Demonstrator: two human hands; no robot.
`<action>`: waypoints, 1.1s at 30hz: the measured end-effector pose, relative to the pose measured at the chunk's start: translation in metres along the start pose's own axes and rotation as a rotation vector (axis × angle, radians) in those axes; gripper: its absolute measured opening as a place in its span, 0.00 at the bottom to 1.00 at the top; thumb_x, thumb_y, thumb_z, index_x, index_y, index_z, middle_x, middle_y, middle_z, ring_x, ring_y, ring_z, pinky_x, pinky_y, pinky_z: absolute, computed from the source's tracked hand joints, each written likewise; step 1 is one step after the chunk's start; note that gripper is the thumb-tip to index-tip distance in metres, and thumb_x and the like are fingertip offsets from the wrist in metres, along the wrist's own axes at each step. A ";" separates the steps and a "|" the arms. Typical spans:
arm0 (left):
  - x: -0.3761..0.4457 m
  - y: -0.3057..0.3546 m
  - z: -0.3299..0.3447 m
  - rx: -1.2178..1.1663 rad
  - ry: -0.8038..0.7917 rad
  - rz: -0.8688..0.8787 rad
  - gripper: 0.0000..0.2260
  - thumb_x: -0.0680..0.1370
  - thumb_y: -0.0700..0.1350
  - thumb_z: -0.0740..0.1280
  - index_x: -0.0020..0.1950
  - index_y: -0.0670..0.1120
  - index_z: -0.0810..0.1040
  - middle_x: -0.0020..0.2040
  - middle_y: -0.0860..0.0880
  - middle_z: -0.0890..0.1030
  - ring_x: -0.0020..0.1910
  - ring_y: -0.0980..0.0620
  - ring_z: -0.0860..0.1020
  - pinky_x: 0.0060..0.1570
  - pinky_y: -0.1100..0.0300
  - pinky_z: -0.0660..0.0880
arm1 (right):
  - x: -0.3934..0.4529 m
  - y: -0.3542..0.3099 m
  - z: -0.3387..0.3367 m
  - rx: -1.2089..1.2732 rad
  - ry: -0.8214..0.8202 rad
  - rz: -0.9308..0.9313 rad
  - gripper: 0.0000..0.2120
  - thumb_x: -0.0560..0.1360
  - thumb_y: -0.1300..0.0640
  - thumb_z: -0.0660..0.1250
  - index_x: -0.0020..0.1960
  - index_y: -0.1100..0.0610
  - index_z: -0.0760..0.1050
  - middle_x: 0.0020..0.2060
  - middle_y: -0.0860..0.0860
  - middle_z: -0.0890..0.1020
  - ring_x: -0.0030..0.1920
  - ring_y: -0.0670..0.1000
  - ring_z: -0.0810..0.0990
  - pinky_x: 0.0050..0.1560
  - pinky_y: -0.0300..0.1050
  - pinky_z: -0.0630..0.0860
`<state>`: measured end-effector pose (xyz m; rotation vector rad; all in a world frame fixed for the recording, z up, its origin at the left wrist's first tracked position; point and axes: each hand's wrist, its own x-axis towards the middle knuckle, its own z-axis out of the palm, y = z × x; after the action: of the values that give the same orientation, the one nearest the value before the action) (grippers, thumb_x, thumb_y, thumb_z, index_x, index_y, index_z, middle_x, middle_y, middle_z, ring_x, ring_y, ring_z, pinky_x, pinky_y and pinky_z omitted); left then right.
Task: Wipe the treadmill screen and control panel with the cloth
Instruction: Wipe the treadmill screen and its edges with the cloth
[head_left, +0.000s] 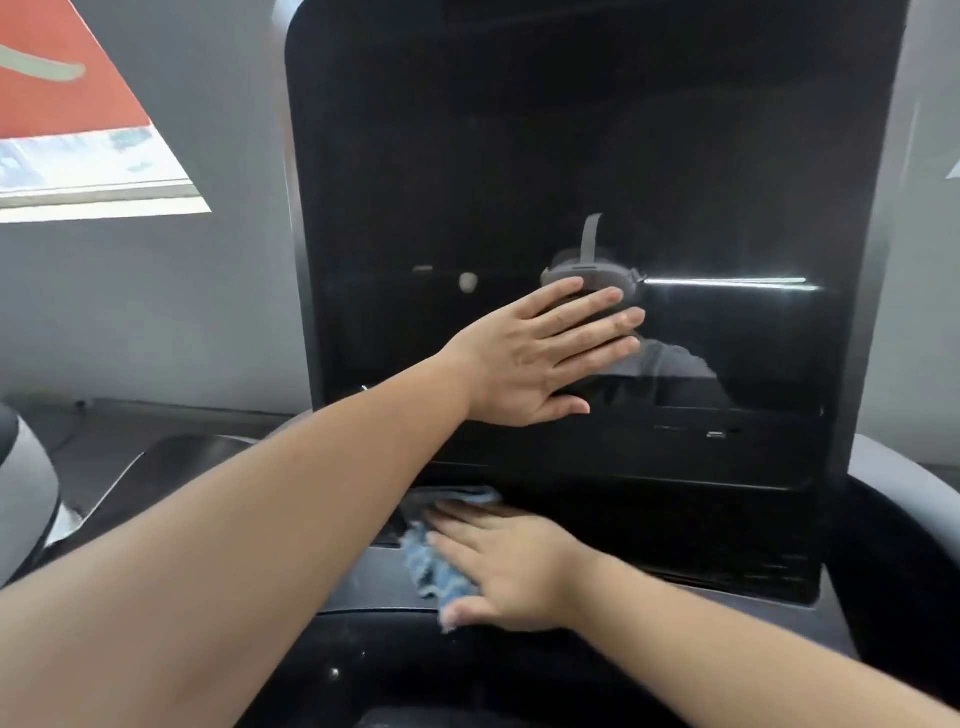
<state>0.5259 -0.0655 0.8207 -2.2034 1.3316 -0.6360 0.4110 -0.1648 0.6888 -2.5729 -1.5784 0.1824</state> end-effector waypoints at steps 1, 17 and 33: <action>0.000 0.000 0.000 -0.001 -0.007 -0.002 0.31 0.85 0.62 0.46 0.83 0.46 0.46 0.84 0.44 0.49 0.82 0.42 0.46 0.80 0.43 0.42 | 0.019 -0.011 -0.002 0.023 -0.074 0.043 0.41 0.79 0.30 0.46 0.82 0.57 0.51 0.81 0.53 0.51 0.80 0.48 0.43 0.79 0.45 0.41; -0.001 0.000 0.001 0.005 0.036 -0.004 0.31 0.85 0.61 0.46 0.84 0.45 0.48 0.83 0.44 0.51 0.82 0.42 0.48 0.80 0.42 0.45 | -0.223 0.080 -0.025 -0.296 -0.137 0.226 0.46 0.76 0.25 0.55 0.79 0.59 0.60 0.75 0.55 0.68 0.78 0.54 0.60 0.73 0.52 0.56; 0.000 0.001 0.002 -0.003 0.006 0.002 0.31 0.86 0.61 0.44 0.83 0.45 0.47 0.83 0.44 0.50 0.82 0.41 0.48 0.80 0.43 0.45 | 0.079 -0.055 -0.015 0.025 -0.045 0.084 0.43 0.78 0.29 0.53 0.81 0.58 0.54 0.81 0.51 0.56 0.80 0.50 0.50 0.76 0.45 0.47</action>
<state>0.5267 -0.0654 0.8185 -2.2034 1.3386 -0.6405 0.4008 -0.0706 0.7093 -2.6358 -1.4738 0.2681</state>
